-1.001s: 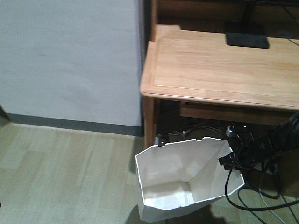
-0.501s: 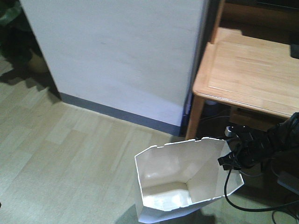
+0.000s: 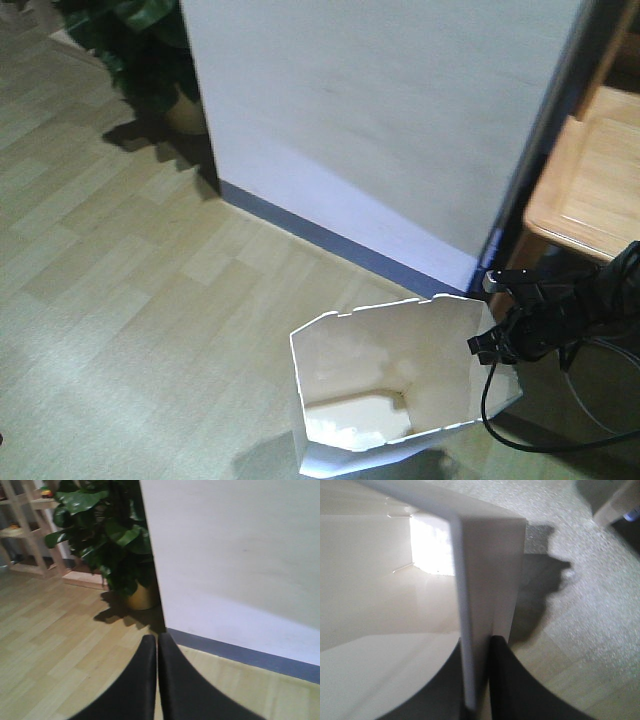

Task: Move trash bin to bedside with robot
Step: 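Hold the bin rim with the right gripper while the base turns toward the bed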

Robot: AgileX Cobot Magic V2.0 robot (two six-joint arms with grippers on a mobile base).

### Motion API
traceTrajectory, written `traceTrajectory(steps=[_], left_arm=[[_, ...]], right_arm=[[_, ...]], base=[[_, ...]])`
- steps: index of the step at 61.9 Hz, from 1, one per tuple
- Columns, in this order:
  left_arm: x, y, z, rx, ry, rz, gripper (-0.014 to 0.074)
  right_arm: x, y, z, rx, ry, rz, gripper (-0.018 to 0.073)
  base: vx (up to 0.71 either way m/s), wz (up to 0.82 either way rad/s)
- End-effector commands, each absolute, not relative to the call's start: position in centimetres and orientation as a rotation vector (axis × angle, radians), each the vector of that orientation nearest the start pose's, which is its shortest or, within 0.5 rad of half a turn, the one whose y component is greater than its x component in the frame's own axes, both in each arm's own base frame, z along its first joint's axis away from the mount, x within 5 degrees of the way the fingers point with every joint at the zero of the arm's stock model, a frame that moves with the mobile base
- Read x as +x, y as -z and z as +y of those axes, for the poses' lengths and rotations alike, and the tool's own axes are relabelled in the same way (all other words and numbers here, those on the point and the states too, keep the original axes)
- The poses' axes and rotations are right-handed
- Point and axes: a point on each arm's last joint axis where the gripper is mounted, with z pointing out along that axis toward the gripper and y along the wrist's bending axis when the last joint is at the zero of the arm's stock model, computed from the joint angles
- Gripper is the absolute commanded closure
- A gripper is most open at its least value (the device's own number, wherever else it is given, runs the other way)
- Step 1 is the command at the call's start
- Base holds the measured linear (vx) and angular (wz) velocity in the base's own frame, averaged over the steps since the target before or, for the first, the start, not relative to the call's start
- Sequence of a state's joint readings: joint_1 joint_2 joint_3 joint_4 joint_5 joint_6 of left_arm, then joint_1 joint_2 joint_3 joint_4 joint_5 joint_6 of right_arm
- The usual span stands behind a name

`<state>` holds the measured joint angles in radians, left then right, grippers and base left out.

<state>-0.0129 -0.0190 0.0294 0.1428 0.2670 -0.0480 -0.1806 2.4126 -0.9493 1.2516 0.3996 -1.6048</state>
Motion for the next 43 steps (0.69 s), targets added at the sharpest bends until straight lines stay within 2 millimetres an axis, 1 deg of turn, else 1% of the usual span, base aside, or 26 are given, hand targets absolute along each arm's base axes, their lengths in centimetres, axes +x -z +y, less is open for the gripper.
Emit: traceTrajectory(steps=[1,23,43], left_arm=[[5.58,-17.8,0.14,0.066,-0.069,1.703,0.0602],[5.58,-17.8,0.14,0.066,-0.069,1.703,0.0602],[5.58,-17.8,0.14,0.066,-0.069,1.703,0.0602]], right_arm=[[32.47,1.23,-1.21,-0.302,-0.728,2.793,0.0566],[32.47,1.23,-1.21,-0.302,-0.728,2.793,0.0566],[32.47,1.23,-1.21,-0.302,-0.728,2.793,0.0566]], base=[[0.04,0.44],[0.06,0.49],[0.11,0.63]])
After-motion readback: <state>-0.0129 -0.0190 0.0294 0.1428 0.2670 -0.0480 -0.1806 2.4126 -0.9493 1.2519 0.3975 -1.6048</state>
